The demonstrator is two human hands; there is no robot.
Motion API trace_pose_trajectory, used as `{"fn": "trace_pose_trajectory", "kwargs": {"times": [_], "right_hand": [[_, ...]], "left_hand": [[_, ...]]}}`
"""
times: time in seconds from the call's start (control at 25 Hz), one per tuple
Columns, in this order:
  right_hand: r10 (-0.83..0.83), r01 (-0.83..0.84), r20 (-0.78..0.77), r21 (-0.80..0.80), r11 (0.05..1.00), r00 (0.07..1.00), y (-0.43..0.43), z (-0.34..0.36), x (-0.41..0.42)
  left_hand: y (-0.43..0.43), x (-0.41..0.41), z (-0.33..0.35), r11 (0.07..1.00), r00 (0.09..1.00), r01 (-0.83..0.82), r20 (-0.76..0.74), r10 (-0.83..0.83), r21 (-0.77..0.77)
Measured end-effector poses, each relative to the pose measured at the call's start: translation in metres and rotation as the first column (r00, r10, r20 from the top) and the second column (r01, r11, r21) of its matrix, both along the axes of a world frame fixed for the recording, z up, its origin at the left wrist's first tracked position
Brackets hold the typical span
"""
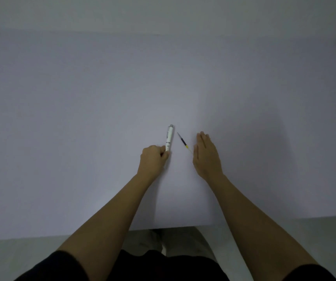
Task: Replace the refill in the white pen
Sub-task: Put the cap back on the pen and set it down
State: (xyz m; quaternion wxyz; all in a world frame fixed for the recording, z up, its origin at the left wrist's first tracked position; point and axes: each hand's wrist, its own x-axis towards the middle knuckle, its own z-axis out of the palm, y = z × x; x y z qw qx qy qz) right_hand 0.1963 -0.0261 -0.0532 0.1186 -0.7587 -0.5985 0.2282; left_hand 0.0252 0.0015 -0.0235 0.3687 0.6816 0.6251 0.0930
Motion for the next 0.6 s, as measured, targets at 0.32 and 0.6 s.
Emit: {"fn": "trace_pose_trajectory", "kwargs": {"times": [0.32, 0.6], "right_hand": [[0.047, -0.044, 0.118, -0.027, 0.999, 0.992, -0.012, -0.014, 0.022], [0.047, -0.046, 0.104, -0.018, 0.999, 0.993, -0.012, -0.017, 0.021]], "left_hand": [[0.005, 0.023, -0.004, 0.994, 0.986, -0.094, -0.13, 0.099, 0.05], [0.0, 0.03, -0.008, 0.987, 0.982, -0.132, -0.125, 0.143, 0.092]]}}
